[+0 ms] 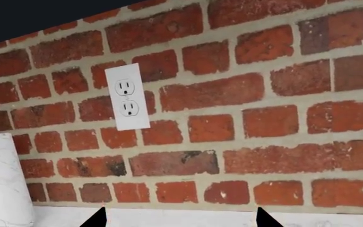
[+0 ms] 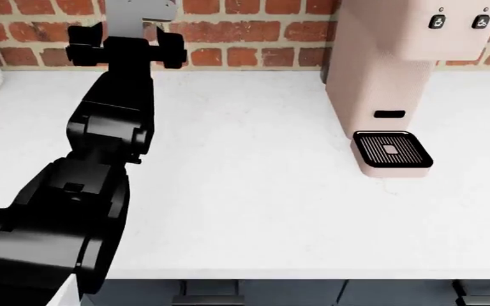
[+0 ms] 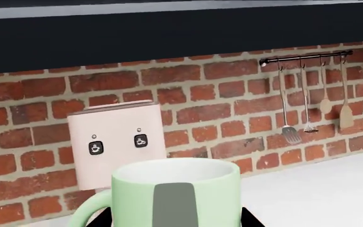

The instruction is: Pick the mug from the cabinet, place it under the coffee machine dispenser, and press the start button.

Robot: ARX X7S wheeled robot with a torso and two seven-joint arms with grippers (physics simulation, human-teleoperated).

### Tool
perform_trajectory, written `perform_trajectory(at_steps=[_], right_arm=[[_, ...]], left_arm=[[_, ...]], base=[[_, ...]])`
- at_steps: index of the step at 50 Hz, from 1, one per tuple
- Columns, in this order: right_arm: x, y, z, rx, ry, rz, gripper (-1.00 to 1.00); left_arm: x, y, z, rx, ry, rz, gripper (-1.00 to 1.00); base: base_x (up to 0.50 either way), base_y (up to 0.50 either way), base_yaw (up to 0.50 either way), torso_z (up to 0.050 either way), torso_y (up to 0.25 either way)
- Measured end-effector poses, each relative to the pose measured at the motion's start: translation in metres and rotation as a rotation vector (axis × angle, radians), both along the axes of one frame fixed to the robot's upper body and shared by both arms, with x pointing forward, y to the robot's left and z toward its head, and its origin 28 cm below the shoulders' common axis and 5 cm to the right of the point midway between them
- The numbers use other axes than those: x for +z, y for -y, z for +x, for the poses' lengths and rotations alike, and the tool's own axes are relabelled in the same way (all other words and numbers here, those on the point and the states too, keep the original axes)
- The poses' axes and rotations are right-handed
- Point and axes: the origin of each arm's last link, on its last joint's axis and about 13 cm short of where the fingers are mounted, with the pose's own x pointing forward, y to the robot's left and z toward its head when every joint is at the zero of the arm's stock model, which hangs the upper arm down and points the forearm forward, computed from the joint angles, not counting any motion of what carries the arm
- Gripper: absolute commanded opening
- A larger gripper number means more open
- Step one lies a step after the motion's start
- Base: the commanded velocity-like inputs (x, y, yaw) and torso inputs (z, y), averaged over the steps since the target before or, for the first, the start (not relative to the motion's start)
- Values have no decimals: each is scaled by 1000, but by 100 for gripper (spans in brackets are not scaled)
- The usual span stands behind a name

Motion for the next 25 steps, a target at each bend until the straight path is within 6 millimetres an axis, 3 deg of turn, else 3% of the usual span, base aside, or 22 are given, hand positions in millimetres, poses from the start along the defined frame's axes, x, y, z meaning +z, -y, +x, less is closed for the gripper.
perform_trajectory(at_steps=[7, 25], right_arm=[[-12, 2, 1, -16, -10, 18, -100], [-32, -2, 3, -16, -13, 52, -100]], left_arm=[[-1, 0, 0, 0, -1, 1, 100], [-2, 2, 0, 1, -4, 2, 100]], base=[[453, 46, 0, 0, 0], [0, 0, 0, 0, 0]])
